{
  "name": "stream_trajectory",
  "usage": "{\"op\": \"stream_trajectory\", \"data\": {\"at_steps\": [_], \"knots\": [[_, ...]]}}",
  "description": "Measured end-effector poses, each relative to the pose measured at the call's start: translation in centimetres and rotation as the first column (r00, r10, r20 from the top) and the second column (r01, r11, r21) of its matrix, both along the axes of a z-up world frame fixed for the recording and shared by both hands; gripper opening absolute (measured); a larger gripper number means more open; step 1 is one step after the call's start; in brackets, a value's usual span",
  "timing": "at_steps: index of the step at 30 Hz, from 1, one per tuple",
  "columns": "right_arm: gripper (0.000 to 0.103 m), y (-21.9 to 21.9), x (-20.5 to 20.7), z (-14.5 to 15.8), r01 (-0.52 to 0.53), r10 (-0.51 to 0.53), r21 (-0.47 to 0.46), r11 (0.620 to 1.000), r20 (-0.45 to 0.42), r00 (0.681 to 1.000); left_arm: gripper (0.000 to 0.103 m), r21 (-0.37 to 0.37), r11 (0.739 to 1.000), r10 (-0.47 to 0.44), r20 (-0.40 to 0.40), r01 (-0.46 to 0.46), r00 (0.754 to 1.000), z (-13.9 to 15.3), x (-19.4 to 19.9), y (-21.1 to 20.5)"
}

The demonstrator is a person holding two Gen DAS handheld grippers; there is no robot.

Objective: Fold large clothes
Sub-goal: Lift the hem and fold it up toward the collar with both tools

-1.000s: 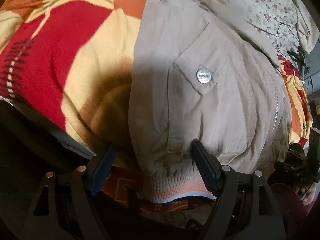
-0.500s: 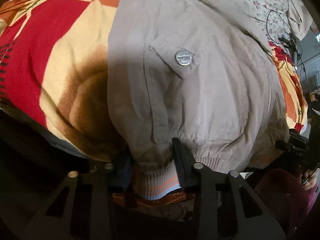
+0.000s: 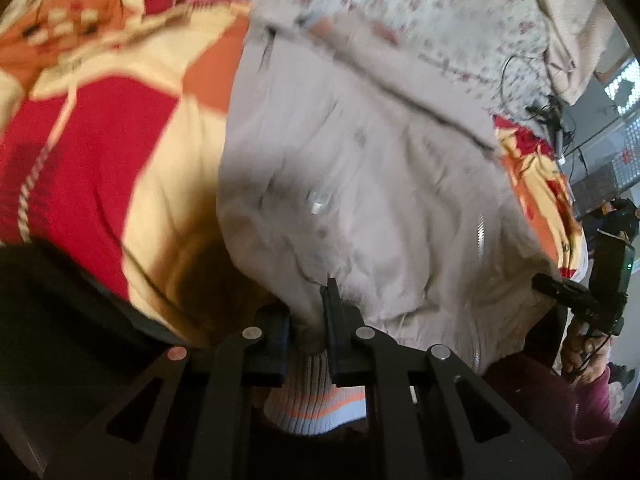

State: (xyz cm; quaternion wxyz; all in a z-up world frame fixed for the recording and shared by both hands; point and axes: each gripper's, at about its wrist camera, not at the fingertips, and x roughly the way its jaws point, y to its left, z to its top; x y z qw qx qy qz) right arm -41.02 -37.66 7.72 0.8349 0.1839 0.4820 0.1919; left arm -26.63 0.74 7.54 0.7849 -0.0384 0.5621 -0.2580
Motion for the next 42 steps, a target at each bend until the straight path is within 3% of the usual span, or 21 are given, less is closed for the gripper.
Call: {"op": "stream_trajectory", "data": {"at_steps": [8, 15, 20, 27, 30, 32, 36, 42], "knots": [[0.007, 0.2, 0.2, 0.7, 0.016, -0.015, -0.039, 0.999, 0.013, 1.000, 0.010, -0.053, 0.999, 0.014, 0.054, -0.011, 0.998, 1.3, 1.4, -0.3], [0.007, -2.0, -0.2, 3.7, 0.078, -0.085, 0.072, 0.994, 0.109, 0.990, 0.009, -0.147, 0.989, 0.043, 0.140, -0.022, 0.989, 5.9, 2.8, -0.4], [0.007, -3.3, 1.3, 6.3, 0.116, -0.142, 0.141, 0.983, 0.192, 0.971, 0.009, -0.214, 0.976, 0.082, 0.256, -0.026, 0.963, 10.1, 5.4, -0.9], [0.007, -5.8, 7.5, 9.1, 0.204, -0.242, 0.158, 0.966, 0.278, 0.930, 0.009, -0.247, 0.966, 0.155, 0.341, -0.070, 0.927, 12.8, 12.0, -3.4], [0.007, -7.2, 11.6, 9.4, 0.240, -0.270, 0.136, 0.961, 0.279, 0.922, 0.009, -0.237, 0.965, 0.194, 0.338, -0.116, 0.921, 12.5, 15.8, -4.4], [0.007, -8.2, 14.2, 8.8, 0.261, -0.286, 0.128, 0.957, 0.266, 0.920, 0.009, -0.233, 0.962, 0.208, 0.301, -0.140, 0.931, 11.3, 18.5, -5.2], [0.007, -9.9, 20.0, 6.0, 0.321, -0.336, 0.104, 0.941, 0.185, 0.924, 0.009, -0.189, 0.963, 0.233, 0.242, -0.190, 0.942, 8.3, 23.0, -7.3], [0.007, -11.6, 25.3, 2.0, 0.367, -0.372, 0.062, 0.928, 0.115, 0.921, 0.009, -0.126, 0.964, 0.255, 0.204, -0.233, 0.945, 5.0, 27.5, -9.6]]}}
